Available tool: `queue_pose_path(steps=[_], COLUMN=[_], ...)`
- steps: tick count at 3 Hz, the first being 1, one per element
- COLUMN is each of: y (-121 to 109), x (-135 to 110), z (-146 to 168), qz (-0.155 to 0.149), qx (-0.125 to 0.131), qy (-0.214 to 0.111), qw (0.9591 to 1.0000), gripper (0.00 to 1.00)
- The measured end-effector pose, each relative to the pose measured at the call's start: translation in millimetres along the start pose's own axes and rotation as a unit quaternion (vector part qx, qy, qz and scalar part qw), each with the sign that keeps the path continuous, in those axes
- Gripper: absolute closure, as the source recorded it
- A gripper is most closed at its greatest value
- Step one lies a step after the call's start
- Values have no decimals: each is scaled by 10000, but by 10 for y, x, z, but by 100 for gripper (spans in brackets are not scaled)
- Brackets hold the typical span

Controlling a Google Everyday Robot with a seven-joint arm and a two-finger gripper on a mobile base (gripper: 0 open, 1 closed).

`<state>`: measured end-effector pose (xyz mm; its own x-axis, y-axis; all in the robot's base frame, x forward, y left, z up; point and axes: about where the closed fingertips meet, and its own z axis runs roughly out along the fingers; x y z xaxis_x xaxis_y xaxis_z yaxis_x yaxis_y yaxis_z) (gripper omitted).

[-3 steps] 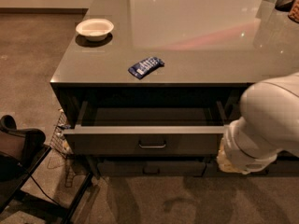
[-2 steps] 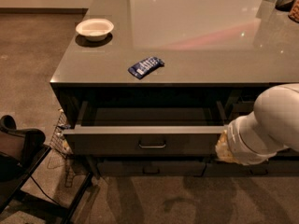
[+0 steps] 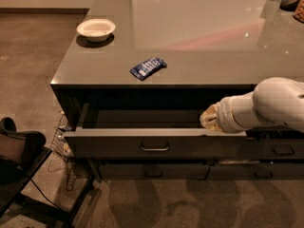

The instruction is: Open top drawer

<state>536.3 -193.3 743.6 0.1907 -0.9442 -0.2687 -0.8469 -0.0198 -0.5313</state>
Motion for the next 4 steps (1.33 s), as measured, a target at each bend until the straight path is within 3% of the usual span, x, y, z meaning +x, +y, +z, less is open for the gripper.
queue_pose_path(steps=[1, 2, 4], y=[-433, -671, -686], x=[-41, -133, -191], z=[393, 784, 868], qz=[-178, -406, -496], qx=[240, 151, 121], qy=[-300, -185, -51], qw=[9991, 9989, 9987], gripper=[100, 100, 100])
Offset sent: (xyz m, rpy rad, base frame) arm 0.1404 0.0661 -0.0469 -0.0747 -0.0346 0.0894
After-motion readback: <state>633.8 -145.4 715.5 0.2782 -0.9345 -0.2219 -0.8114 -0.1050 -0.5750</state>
